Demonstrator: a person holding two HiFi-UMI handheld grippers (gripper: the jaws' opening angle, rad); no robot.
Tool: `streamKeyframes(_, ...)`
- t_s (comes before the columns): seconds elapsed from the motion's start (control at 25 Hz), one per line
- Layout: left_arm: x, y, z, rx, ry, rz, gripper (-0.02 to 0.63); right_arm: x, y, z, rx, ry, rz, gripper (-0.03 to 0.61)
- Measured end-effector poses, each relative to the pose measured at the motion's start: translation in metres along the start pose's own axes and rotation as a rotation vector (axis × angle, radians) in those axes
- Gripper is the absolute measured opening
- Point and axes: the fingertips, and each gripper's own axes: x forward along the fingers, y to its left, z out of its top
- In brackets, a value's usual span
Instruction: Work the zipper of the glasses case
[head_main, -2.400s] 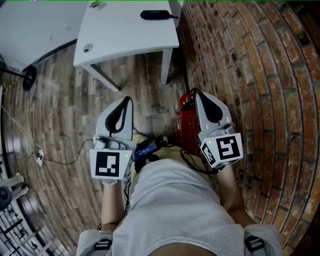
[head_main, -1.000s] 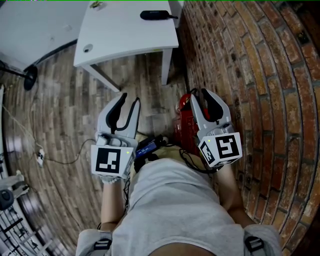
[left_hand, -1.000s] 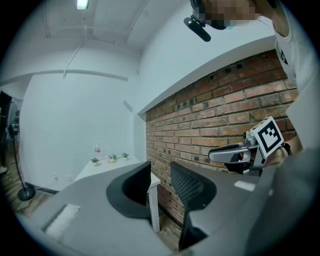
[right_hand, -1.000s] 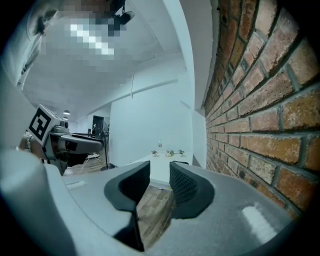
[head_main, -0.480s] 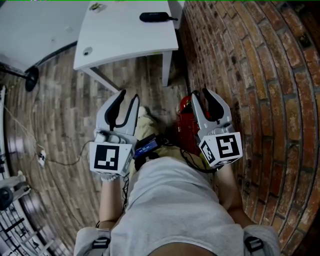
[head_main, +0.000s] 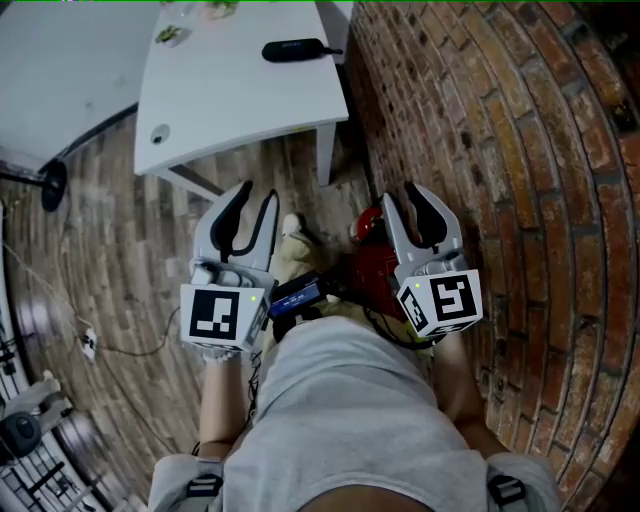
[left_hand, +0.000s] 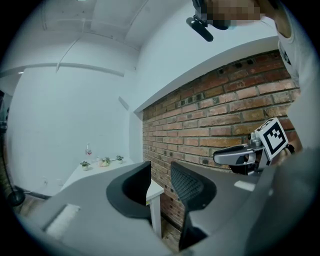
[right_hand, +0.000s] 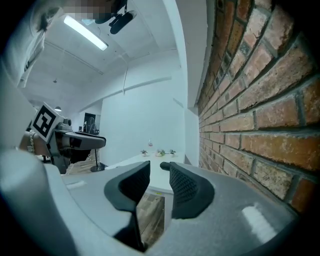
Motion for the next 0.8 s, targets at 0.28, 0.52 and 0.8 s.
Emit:
streamKeyframes(0.28,0.044,0.039,-0.003,-0.014,0.014,-0.023,0.123,0.052,-0.008,0.007,-0.019,0.028,-0.009,0.124)
streamKeyframes(0.52,0.081,0.079,0.000,-0.027,0.023,-0.029,0.123,0.102,-0.018,0.018,-0.015,0.039,-0.021,0.124)
streamKeyframes(0.8,0.129,0.128,0.009,-0.041,0.042,-0.047,0.123,0.168,-0.028,0.037,-0.020,0.067,-0.028,0.124)
